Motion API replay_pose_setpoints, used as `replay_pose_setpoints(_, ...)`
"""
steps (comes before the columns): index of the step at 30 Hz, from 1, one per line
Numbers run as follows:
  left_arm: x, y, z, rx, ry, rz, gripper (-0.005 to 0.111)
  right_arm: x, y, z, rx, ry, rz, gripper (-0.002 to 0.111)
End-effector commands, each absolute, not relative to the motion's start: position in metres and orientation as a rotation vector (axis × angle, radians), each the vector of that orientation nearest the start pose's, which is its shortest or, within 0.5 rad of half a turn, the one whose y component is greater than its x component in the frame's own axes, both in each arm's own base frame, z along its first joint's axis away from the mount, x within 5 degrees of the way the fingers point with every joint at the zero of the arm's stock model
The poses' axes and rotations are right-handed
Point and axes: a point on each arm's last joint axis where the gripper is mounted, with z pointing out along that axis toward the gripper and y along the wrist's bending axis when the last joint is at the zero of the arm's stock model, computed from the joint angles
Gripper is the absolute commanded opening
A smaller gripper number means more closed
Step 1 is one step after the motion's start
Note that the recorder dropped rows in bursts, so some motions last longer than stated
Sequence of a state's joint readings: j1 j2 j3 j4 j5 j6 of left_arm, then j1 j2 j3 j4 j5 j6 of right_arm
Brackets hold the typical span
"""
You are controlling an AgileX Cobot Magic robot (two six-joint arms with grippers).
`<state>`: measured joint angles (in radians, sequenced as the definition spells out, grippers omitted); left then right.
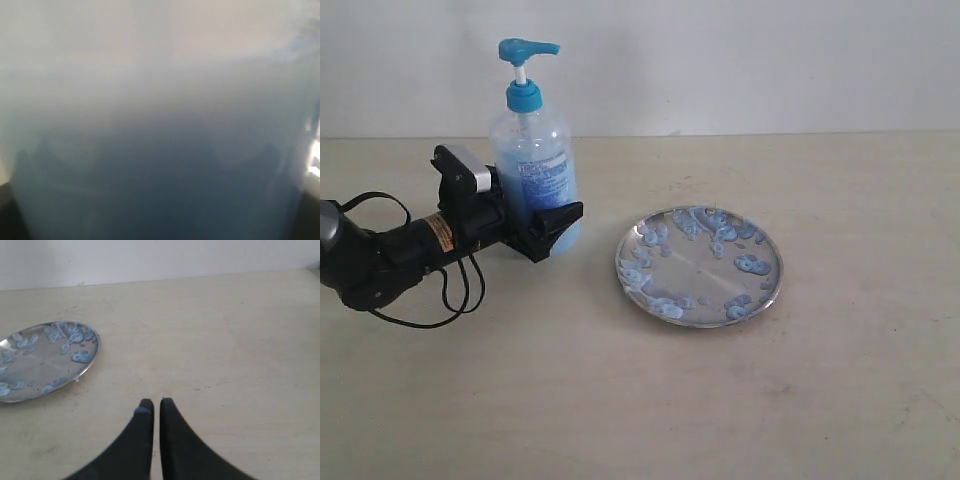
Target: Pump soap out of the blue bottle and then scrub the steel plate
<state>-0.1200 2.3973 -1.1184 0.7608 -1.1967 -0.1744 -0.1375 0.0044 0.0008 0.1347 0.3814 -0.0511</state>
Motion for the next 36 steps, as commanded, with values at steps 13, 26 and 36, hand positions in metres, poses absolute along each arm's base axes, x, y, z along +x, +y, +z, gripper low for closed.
replay_pose_setpoints(13, 0.399, -0.135, 0.078, 0.887, 1.439, -0.609, 0.004, 0.056, -0.004, 0.202, 0.373, 1.572, 0.211, 0.001)
replay_pose_setpoints(26, 0.395, -0.137, 0.081, 1.019, 1.462, -0.578, 0.004, 0.055, -0.009, 0.215, 0.68, 1.318, 0.524, 0.001)
replay_pose_setpoints(36, 0.396, -0.135, 0.077, 1.03, 1.504, -0.546, 0.004, 0.069, -0.017, 0.215, 0.678, 1.374, 0.386, 0.001)
